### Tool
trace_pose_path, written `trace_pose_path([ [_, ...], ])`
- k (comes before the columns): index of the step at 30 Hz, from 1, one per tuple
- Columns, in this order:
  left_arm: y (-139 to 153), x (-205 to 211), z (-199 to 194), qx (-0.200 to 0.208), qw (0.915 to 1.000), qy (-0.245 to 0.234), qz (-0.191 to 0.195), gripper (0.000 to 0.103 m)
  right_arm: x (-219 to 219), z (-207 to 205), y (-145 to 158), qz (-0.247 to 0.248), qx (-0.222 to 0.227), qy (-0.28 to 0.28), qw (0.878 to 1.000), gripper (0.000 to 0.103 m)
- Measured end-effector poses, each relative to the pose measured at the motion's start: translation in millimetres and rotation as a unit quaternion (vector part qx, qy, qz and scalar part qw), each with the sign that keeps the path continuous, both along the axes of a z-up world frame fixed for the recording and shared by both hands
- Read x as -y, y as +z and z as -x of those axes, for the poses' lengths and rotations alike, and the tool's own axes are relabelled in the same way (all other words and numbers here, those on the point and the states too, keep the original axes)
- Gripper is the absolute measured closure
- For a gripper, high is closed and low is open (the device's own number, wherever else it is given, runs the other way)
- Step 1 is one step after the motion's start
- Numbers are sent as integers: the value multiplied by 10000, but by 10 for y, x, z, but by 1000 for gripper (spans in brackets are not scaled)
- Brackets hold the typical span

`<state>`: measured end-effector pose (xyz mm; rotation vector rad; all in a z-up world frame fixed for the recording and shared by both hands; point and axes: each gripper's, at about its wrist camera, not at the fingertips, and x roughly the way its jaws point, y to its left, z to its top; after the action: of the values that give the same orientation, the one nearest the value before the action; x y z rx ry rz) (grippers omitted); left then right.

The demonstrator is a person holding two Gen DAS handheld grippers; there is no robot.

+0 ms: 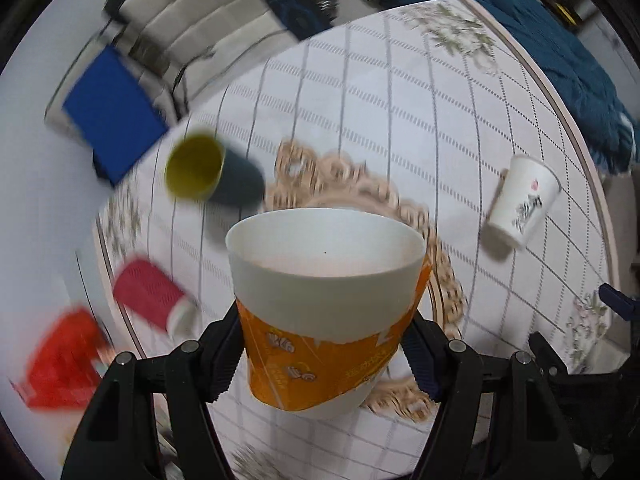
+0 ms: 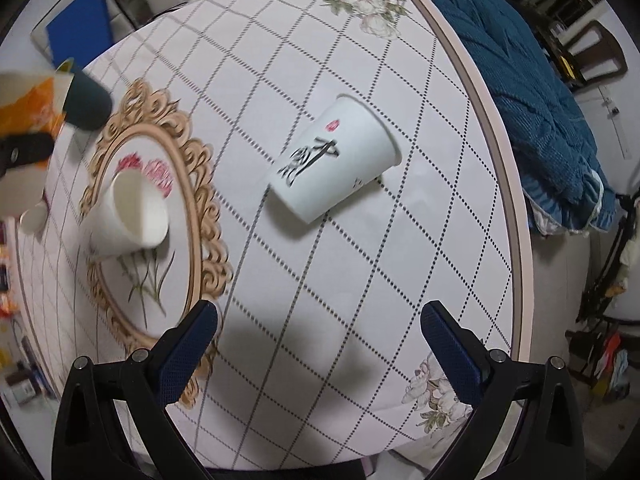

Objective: Flip cup upside down
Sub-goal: 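Carry the upright cup in the left gripper across the table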

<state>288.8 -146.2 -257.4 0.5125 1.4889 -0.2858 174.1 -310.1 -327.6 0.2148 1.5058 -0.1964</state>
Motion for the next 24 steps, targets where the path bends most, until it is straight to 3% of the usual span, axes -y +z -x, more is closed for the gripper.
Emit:
trace_pose_path([
  [7, -133, -664, 536, -314, 9914, 1243, 253, 34, -279, 311, 13, 11, 60, 539, 9985, 0],
  [14, -592, -1330, 993, -895, 9626, 2499, 538, 34, -618, 566, -143, -28, -52, 1096, 9940, 0],
  [18, -786, -1543, 1180, -1067, 9522, 2802, 574, 34, -806, 655, -275, -120, -163, 1269, 9917, 0],
  [24, -974, -1695, 1269, -1222, 9477, 2891, 585, 34, -991, 698, -433, -111, -325, 1303, 9909, 0],
])
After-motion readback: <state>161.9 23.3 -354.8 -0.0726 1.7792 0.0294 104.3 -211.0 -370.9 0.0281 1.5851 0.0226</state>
